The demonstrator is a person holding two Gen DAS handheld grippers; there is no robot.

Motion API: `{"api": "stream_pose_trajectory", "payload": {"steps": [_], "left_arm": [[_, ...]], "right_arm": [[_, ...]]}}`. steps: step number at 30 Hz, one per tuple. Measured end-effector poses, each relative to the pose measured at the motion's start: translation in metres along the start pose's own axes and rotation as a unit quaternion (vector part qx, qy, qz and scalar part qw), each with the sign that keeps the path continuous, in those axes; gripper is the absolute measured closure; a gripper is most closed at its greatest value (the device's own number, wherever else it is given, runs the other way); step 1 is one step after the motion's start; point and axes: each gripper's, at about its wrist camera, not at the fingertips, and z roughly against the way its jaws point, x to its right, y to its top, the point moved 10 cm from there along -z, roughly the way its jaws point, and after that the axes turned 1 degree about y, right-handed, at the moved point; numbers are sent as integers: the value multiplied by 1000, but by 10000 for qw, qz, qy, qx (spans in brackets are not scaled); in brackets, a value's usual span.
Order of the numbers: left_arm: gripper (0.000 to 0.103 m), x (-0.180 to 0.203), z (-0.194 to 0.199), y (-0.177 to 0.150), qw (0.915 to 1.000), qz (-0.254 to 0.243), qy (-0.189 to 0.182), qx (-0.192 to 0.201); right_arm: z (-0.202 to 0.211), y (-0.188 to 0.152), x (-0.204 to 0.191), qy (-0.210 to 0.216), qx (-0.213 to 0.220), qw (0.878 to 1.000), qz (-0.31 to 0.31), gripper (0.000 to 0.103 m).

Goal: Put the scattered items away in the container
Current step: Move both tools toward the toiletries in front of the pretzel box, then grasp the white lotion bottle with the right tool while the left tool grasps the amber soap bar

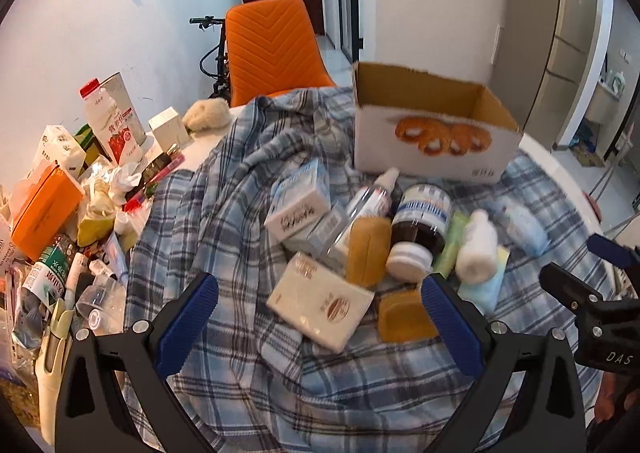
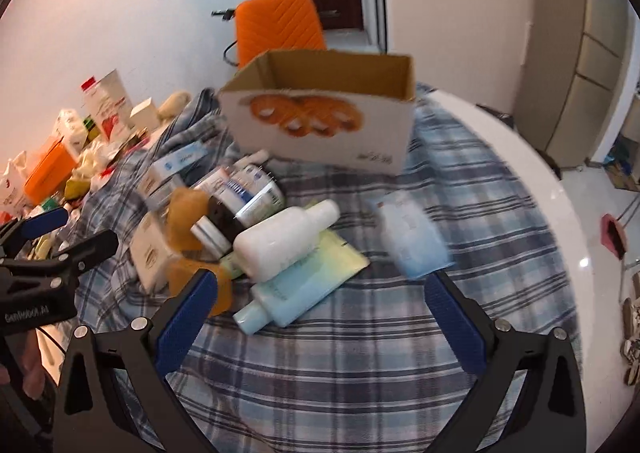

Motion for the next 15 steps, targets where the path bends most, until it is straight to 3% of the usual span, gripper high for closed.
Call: {"api": "stream_pose_trajectory", "payload": {"steps": [4,15], "left_arm": [[0,-5,3,-7,10000,65,-54,33],[0,-27,-14,-22,9995,293,9,-114]], "right_arm": [[-12,7,-10,38,-61,9999,135,0],[-56,11,-27,-407,-275,9983,303,3]]}}
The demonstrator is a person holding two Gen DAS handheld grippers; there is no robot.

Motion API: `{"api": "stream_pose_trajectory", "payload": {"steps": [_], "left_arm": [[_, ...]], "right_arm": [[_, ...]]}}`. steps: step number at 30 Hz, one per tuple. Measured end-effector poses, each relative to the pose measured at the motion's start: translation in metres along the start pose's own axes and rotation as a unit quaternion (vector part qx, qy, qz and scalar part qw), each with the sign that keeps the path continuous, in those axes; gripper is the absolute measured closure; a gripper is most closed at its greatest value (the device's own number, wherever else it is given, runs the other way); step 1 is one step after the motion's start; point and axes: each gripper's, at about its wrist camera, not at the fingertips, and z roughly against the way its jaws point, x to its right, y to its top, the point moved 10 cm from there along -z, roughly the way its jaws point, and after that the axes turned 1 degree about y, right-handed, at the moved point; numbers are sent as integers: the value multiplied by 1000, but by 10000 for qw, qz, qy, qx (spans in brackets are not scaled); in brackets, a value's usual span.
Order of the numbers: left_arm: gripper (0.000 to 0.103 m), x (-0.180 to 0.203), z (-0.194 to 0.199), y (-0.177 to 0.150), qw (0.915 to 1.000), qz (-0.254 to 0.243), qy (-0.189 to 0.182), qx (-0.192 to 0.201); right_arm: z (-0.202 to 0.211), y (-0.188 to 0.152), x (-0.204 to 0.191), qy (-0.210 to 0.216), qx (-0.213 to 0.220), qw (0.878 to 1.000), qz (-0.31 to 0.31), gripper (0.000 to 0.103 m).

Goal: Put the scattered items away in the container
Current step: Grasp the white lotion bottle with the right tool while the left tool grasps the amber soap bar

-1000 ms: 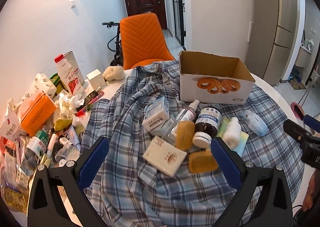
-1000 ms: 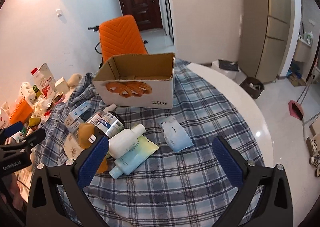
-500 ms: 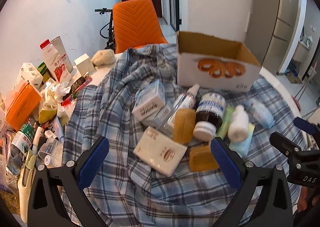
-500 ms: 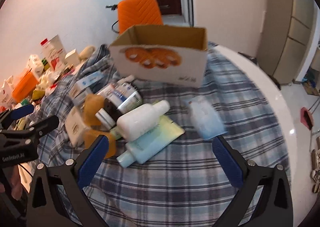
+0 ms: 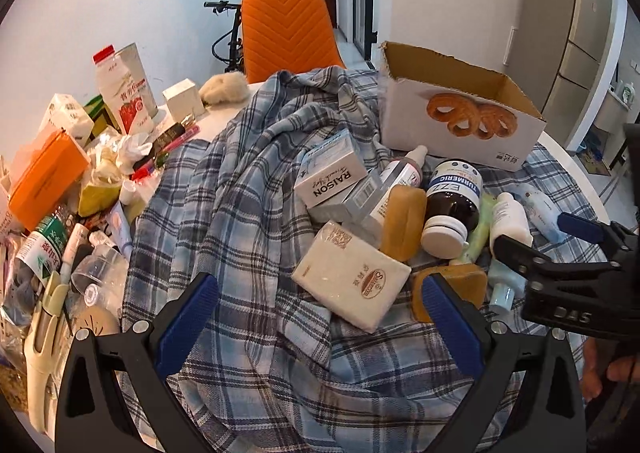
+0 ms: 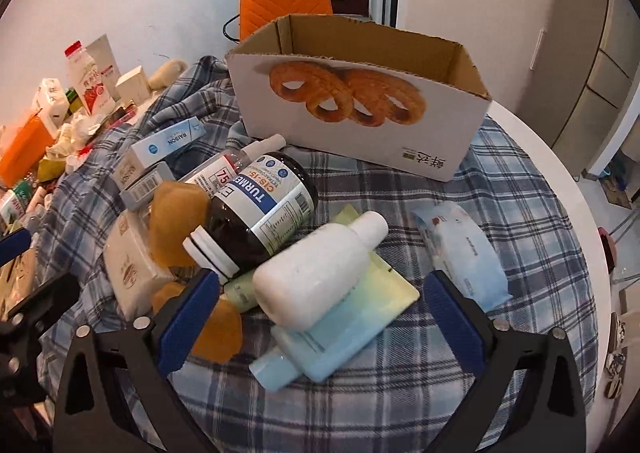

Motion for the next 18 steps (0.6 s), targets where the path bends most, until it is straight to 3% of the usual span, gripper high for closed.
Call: {"api": "stream_pose_trajectory", "payload": {"steps": [4,14,18], "left_arm": [[0,-1,2,1,10000,0,19,68],[0,4,-2,1,10000,-23,6,97],[0,9,-7,-1,10000,-50,-29,39]], "right_arm": [[-8,0,1,-205,-63,9998,47,20],[-15,-10,11,-60,-112,9995,-294,53],[-11,-17,16,27,-93,9993,-360,57]]}}
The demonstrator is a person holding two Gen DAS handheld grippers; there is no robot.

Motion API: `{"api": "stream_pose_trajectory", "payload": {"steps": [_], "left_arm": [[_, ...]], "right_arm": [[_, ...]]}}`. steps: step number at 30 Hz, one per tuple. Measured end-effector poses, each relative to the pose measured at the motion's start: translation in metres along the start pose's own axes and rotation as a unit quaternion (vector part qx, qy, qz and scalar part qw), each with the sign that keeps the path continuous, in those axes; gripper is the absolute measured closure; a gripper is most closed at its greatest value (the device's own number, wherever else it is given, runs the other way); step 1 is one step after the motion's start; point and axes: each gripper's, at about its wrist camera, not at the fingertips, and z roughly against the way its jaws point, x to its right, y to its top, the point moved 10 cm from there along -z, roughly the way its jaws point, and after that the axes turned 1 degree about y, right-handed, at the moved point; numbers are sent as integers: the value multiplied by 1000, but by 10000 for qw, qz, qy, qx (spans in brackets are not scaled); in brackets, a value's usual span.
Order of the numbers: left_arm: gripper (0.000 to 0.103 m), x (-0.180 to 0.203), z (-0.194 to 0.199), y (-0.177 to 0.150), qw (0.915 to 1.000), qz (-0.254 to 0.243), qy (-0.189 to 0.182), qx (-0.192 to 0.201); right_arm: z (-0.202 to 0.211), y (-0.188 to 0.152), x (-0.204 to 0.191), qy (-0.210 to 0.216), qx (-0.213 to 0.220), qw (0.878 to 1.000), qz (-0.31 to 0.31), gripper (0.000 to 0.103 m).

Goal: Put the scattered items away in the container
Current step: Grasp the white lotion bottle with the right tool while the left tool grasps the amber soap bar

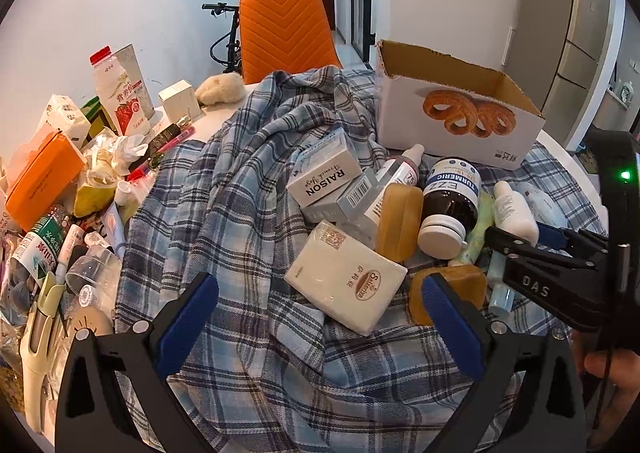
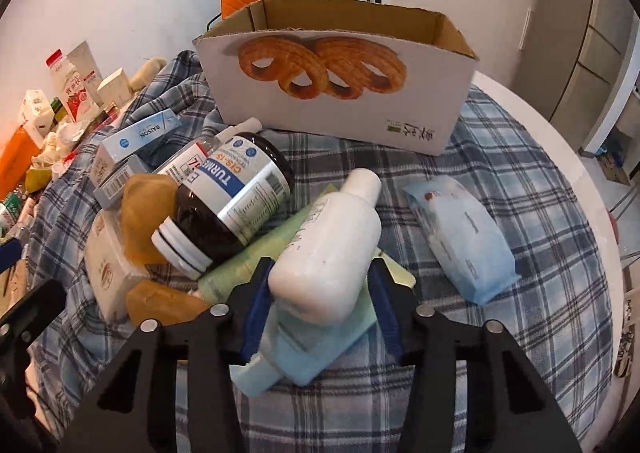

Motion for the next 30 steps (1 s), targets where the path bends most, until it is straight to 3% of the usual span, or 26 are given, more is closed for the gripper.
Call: {"api": "stream_pose_trajectory", "payload": {"steps": [17,24,28,30], "left_arm": [[0,39,-31,16,9967,-250,-732,-232],[0,57,-24,-4,9941,-496,-864,-418],[0,73,-19,-15,9914,-576,-1062,-501],[0,79,-19,-16,9921,-650,-962,-472]], "right_arm": [[20,-16,23,229,87,9993,-284,59],[22,-19,26,209,140,9995,-213,59],[22,-21,38,-98,151,9998,-87,60],[22,-23,43,-94,135,9998,-127,60]]}}
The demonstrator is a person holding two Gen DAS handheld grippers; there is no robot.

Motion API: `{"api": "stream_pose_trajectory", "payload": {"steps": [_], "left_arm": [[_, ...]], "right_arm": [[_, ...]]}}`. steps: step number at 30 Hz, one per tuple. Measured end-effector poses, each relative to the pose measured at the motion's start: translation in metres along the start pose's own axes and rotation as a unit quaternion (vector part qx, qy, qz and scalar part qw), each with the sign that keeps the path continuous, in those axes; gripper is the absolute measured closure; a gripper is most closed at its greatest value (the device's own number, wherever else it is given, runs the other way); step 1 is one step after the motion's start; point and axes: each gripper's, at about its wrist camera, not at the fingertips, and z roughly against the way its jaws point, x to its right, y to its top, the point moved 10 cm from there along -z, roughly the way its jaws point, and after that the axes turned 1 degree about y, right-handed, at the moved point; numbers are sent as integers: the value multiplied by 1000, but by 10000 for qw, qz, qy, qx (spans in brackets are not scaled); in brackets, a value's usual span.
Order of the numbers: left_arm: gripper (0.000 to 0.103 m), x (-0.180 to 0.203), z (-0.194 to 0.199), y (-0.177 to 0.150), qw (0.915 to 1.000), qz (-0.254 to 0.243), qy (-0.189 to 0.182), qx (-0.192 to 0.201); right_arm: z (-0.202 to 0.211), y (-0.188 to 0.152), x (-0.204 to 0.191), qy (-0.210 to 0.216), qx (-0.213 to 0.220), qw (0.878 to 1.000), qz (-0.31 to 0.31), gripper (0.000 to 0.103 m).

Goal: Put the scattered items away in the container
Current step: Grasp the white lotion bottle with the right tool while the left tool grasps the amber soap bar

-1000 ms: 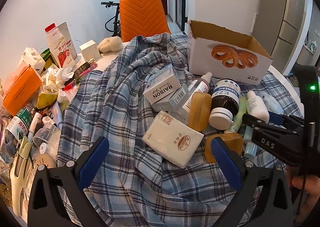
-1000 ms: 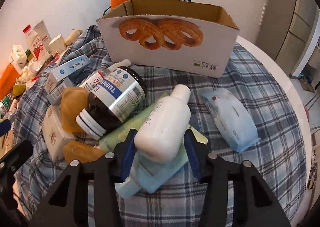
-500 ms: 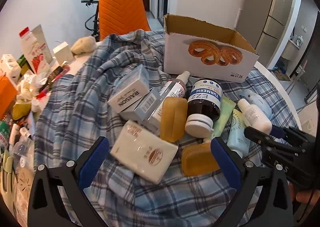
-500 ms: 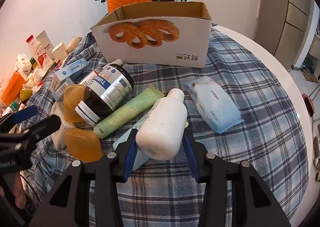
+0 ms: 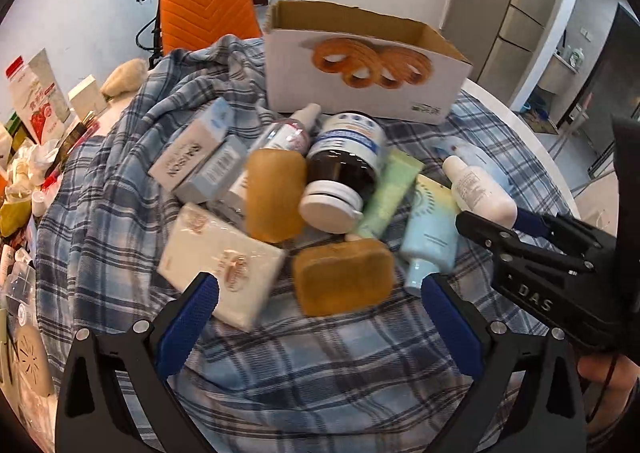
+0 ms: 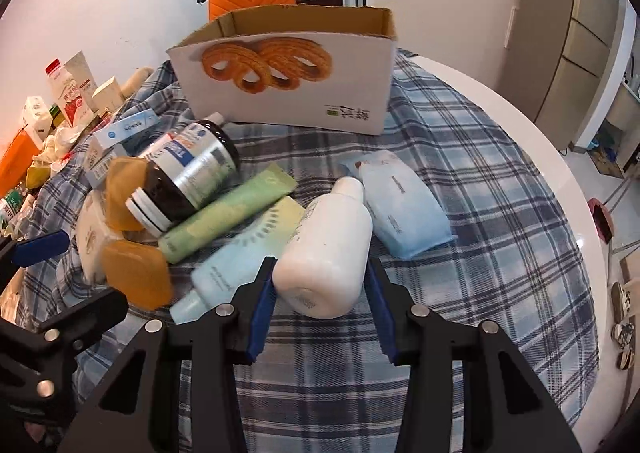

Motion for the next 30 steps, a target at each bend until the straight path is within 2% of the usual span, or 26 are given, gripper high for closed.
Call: {"api": "stream_pose_trajectory", "payload": {"steps": [3,11,15,17,22,23,24,30], "left_arm": [[0,3,-8,1,9995,-65,298,-41],[0,2,-25,-4,9988,108,420,-216],[0,1,-32,-8,9975,32,636,-309],[0,1,-34,-8,9972,25,684,-295],[0,-5,-38,-6,9950,29,959,-294],[0,-4,-39,-6,9949,14,960,-304],[0,-3,-40,-7,9954,-14,904,-313],[0,2,-42,-5,9973,-6,685,-268]], "right_arm": [[-1,-4,4,89,-57,9999,-85,61],[-6,-9,12,26,-130,9998,-177,61],[-10,-9,16,40,-186,9993,-327,61],[-11,-7,16,35,-176,9992,-350,55],[-11,-5,16,-56,-112,9995,-300,56],[-10,-5,15,-62,-106,9995,-274,63],[-10,-5,14,-48,-128,9996,-241,64],[-10,-7,14,-35,-115,9997,-231,64]]}}
